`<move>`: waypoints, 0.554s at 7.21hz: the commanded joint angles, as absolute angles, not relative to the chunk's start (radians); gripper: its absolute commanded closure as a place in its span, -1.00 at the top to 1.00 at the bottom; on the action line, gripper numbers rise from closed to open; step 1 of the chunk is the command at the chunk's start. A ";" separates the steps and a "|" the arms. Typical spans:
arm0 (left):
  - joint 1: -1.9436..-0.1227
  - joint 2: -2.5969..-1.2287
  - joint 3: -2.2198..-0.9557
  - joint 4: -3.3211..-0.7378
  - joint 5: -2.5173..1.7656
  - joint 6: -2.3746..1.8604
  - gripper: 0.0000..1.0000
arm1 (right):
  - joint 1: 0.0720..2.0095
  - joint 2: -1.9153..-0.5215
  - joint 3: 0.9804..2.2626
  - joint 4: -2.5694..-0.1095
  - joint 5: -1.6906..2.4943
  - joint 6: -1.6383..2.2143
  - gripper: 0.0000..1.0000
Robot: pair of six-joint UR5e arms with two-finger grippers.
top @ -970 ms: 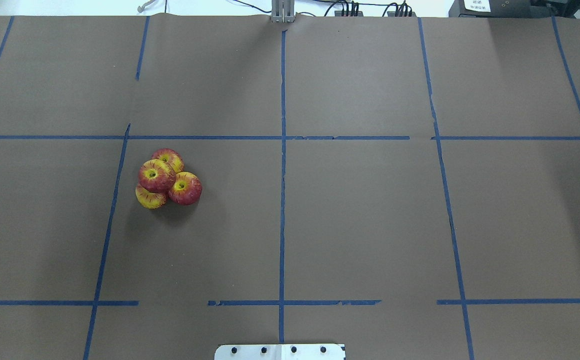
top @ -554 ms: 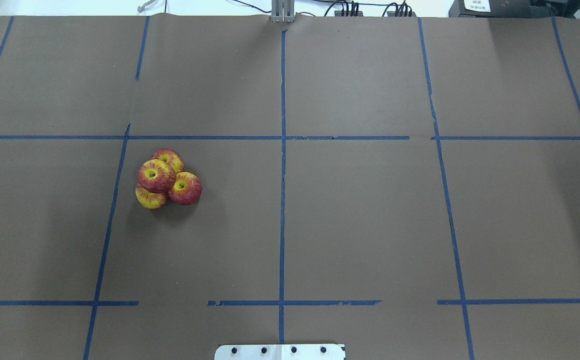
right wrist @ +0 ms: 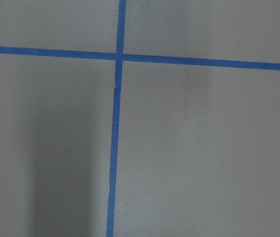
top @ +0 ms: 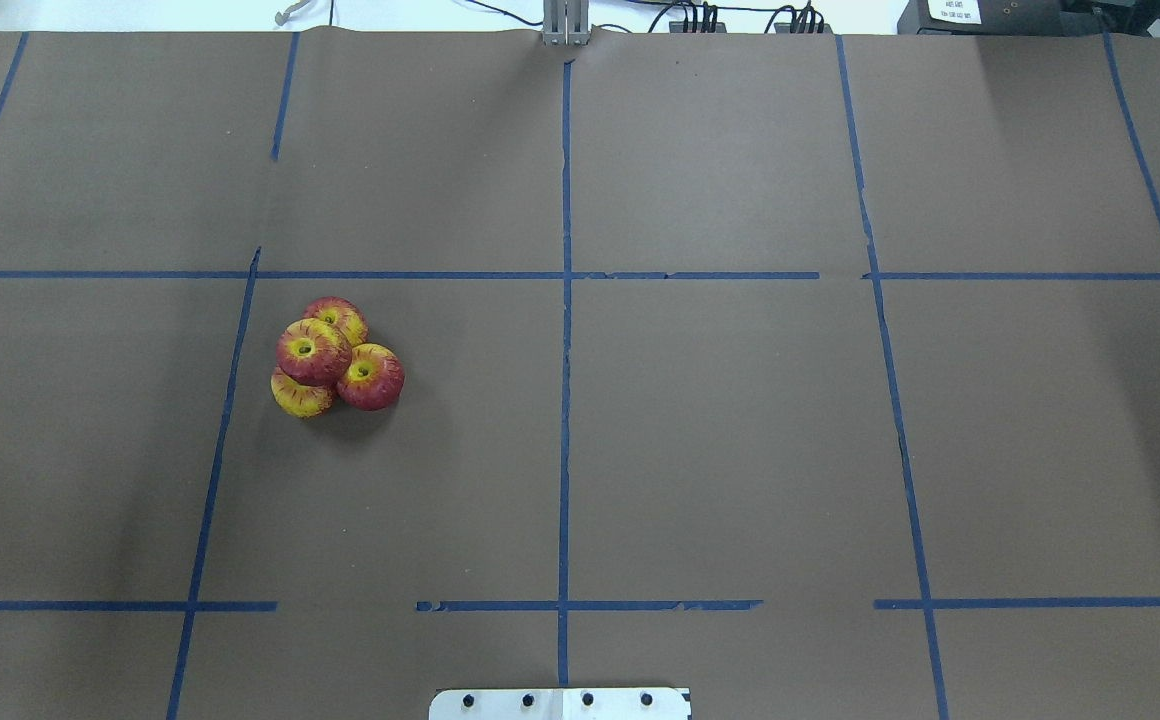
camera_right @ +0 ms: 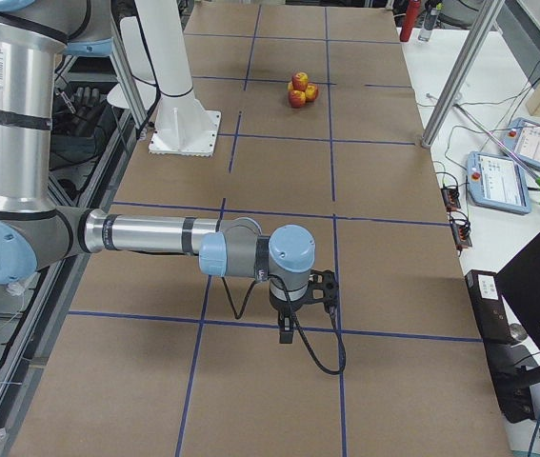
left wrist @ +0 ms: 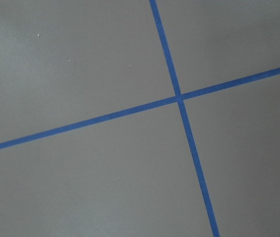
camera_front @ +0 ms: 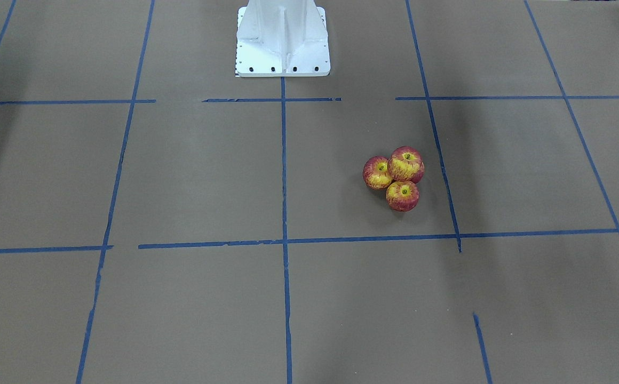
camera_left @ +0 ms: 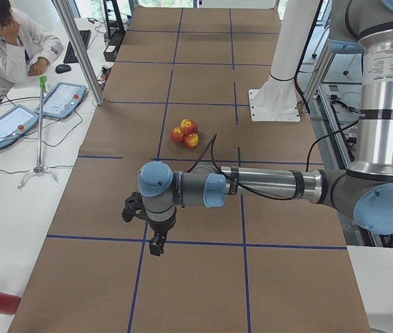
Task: Stack apples
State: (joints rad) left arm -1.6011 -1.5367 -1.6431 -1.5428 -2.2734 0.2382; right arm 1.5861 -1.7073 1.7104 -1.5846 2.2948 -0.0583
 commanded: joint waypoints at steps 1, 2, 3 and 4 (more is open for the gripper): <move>-1.601 -1.522 -1.651 -1.546 -2.281 0.233 1.00 | 1.586 -1.707 1.710 -1.585 2.295 -0.058 1.00; -1.600 -1.541 -1.652 -1.555 -2.290 0.233 1.00 | 1.586 -1.707 1.710 -1.585 2.295 -0.058 1.00; -1.601 -1.555 -1.651 -1.548 -2.357 0.232 1.00 | 1.586 -1.707 1.710 -1.585 2.295 -0.058 1.00; -1.601 -1.555 -1.640 -1.554 -2.384 0.233 1.00 | 1.586 -1.707 1.710 -1.585 2.295 -0.058 1.00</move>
